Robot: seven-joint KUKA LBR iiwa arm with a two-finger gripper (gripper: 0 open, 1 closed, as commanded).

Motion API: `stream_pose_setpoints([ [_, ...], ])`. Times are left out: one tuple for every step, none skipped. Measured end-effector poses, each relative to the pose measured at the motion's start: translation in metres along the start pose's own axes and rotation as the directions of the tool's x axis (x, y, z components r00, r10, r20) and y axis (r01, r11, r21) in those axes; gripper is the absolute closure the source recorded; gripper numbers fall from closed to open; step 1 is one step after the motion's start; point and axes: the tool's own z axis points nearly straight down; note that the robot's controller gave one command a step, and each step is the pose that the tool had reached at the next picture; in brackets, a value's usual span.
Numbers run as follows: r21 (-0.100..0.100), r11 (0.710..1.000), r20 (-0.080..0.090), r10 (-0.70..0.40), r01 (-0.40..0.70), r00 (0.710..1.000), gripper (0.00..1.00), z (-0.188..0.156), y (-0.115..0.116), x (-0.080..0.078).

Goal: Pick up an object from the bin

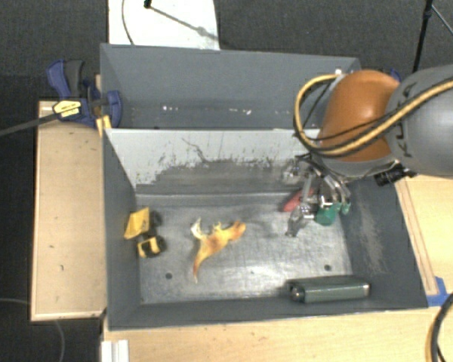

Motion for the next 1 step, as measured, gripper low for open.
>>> stream_pose_setpoints([
  [0.0, 1.0, 0.008, 0.0, 0.0, 1.0, 0.0, -0.0046, 0.0, -0.002],
])
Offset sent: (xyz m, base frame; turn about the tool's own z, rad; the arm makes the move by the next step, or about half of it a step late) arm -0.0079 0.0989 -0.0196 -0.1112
